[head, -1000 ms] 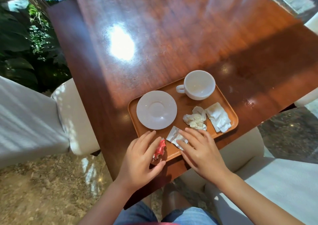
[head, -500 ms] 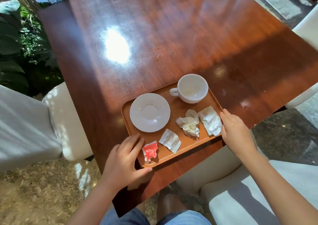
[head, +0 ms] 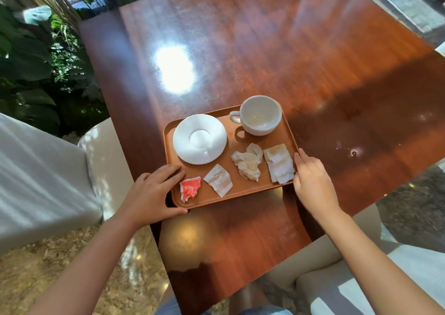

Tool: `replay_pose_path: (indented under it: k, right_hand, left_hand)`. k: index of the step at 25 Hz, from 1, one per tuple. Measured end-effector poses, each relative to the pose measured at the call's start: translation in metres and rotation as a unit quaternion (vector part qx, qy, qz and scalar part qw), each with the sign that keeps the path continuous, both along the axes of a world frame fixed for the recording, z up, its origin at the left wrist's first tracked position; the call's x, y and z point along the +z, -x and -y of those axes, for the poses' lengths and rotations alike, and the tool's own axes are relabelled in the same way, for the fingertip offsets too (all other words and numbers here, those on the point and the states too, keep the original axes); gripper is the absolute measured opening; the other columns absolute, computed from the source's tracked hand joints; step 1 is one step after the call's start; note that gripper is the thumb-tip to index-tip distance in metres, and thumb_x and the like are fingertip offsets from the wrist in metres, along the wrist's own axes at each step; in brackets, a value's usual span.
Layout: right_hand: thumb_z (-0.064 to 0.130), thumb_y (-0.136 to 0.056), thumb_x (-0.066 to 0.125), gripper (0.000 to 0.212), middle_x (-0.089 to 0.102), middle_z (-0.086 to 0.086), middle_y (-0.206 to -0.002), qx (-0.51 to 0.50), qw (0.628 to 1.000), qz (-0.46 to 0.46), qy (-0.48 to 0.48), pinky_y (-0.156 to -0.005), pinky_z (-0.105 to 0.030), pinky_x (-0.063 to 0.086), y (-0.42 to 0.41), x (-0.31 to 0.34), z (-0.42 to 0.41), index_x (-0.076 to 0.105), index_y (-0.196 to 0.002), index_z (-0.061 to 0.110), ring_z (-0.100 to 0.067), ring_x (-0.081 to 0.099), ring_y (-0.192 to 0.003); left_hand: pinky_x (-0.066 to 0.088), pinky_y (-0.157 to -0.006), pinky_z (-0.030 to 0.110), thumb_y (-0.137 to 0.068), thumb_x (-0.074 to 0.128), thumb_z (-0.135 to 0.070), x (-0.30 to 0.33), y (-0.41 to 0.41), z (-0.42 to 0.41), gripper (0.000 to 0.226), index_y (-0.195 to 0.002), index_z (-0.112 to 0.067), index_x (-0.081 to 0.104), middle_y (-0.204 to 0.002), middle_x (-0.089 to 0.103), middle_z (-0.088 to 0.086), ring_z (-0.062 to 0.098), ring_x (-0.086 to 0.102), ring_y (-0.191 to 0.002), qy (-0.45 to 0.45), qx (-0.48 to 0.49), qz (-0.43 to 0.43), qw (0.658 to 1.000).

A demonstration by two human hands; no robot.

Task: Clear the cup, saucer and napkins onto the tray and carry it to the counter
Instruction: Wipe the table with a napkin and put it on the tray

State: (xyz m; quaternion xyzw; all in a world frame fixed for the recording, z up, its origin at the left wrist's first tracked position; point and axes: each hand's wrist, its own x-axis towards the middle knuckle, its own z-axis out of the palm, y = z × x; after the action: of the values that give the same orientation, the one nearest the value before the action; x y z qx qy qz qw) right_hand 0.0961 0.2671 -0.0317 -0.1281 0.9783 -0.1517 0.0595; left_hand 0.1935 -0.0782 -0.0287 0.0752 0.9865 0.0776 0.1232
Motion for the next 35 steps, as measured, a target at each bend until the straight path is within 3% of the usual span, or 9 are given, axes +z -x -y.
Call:
replay_pose_path:
  k: [4,13,17,19,21,25,27,30,35]
  right_hand:
    - [-0.006,-0.074,0.056,0.047,0.053,-0.032,-0.128,0.013,1.0,-0.013,-0.018,-0.085,-0.051,0.05,0.02,-0.003,0.023,0.051,-0.121,-0.012,-0.044,0.056,-0.109]
    - [0.014,-0.09,0.051,0.047,0.04,-0.018,-0.145,0.014,0.999,-0.028,-0.029,-0.1,-0.047,0.032,0.031,-0.007,0.037,0.042,-0.136,0.008,-0.029,0.038,-0.132]
    - [0.013,-0.086,0.059,0.044,0.05,-0.024,-0.135,0.006,0.999,-0.04,0.008,-0.097,-0.052,0.037,0.028,0.002,0.033,0.052,-0.129,0.013,-0.037,0.047,-0.124]
    - [0.007,-0.079,0.067,0.041,0.059,-0.025,-0.123,0.026,0.996,-0.069,0.04,-0.087,-0.051,0.047,0.028,0.007,0.035,0.061,-0.119,0.009,-0.04,0.056,-0.111]
    - [0.003,-0.074,0.071,0.038,0.064,-0.024,-0.116,0.063,0.993,-0.075,0.06,-0.08,-0.049,0.053,0.029,0.011,0.04,0.065,-0.111,0.007,-0.04,0.06,-0.103]
    - [0.005,-0.075,0.07,0.036,0.063,-0.022,-0.118,0.117,0.991,-0.041,0.053,-0.075,-0.046,0.056,0.038,0.011,0.046,0.064,-0.111,0.006,-0.039,0.058,-0.108]
    - [0.012,-0.085,0.061,0.034,0.056,-0.018,-0.127,0.124,0.992,-0.004,0.018,-0.08,-0.044,0.054,0.041,0.004,0.049,0.059,-0.118,0.009,-0.035,0.05,-0.117]
    - [0.016,-0.089,0.054,0.036,0.05,-0.014,-0.13,0.088,0.996,0.024,-0.018,-0.081,-0.039,0.052,0.041,-0.005,0.055,0.052,-0.125,0.013,-0.03,0.045,-0.12]
    - [0.009,-0.085,0.054,0.015,0.064,-0.011,-0.102,0.076,0.996,-0.009,0.047,-0.069,-0.032,0.047,0.047,0.001,0.047,0.064,-0.096,0.006,-0.028,0.053,-0.104]
  left_hand:
    - [0.039,-0.095,0.042,-0.063,0.069,-0.067,0.0,0.024,0.026,0.092,-0.139,-0.022,0.043,-0.15,0.038,0.0,0.018,0.032,-0.138,0.002,0.001,0.005,1.0]
    - [0.031,-0.108,0.044,-0.067,0.072,-0.056,0.01,0.048,0.03,0.1,-0.146,-0.017,0.025,-0.156,0.022,0.002,0.018,0.013,-0.144,0.048,0.081,0.061,0.994]
    - [0.042,-0.094,0.045,-0.075,0.066,-0.039,0.015,0.017,-0.03,0.07,-0.134,-0.01,0.045,-0.139,0.048,0.015,0.03,0.043,-0.129,-0.071,0.148,-0.119,0.979]
    - [0.041,-0.097,0.042,-0.079,0.058,-0.033,0.01,0.009,-0.077,0.057,-0.13,-0.01,0.05,-0.134,0.052,0.014,0.029,0.047,-0.124,-0.14,0.129,-0.164,0.968]
    - [0.04,-0.101,0.043,-0.079,0.059,-0.029,0.0,0.006,-0.123,0.052,-0.128,-0.011,0.053,-0.135,0.053,0.013,0.028,0.045,-0.127,-0.166,0.073,-0.145,0.973]
    - [0.029,-0.109,0.056,-0.084,0.053,-0.032,-0.025,0.012,-0.178,0.051,-0.133,-0.016,0.049,-0.143,0.047,0.009,0.024,0.034,-0.137,-0.133,-0.032,-0.077,0.988]
    - [0.017,-0.111,0.056,-0.087,0.046,-0.036,-0.033,0.018,-0.188,0.052,-0.135,-0.017,0.044,-0.145,0.044,0.009,0.024,0.03,-0.139,-0.114,-0.053,-0.067,0.99]
    - [0.013,-0.114,0.055,-0.087,0.041,-0.038,-0.038,0.032,-0.2,0.051,-0.132,-0.016,0.048,-0.139,0.051,0.01,0.028,0.034,-0.136,-0.101,-0.073,-0.042,0.991]
    - [0.005,-0.112,0.051,-0.086,0.039,-0.04,-0.039,0.045,-0.218,0.053,-0.132,-0.017,0.047,-0.137,0.053,0.01,0.029,0.036,-0.135,-0.079,-0.109,-0.037,0.99]
